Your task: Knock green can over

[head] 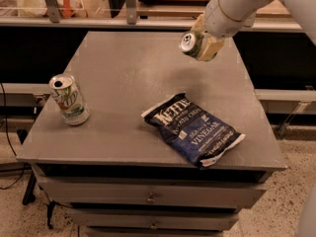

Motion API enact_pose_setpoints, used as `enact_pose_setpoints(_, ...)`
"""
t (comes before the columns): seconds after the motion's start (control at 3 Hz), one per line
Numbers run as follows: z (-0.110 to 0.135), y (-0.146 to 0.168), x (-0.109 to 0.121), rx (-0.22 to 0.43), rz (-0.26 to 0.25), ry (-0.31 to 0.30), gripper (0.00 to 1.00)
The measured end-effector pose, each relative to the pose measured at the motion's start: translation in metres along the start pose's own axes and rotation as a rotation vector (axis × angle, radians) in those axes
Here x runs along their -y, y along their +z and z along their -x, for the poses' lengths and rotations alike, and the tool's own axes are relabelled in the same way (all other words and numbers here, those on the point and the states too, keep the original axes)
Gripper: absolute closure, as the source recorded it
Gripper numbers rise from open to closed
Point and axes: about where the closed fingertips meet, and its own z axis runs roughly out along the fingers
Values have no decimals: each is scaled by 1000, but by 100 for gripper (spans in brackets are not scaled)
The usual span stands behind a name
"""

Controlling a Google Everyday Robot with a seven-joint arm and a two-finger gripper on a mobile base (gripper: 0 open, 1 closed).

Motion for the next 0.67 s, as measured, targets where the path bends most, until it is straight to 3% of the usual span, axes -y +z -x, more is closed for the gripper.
enact_pose_setpoints(0.67, -7, 18, -23, -280, 205, -281, 100)
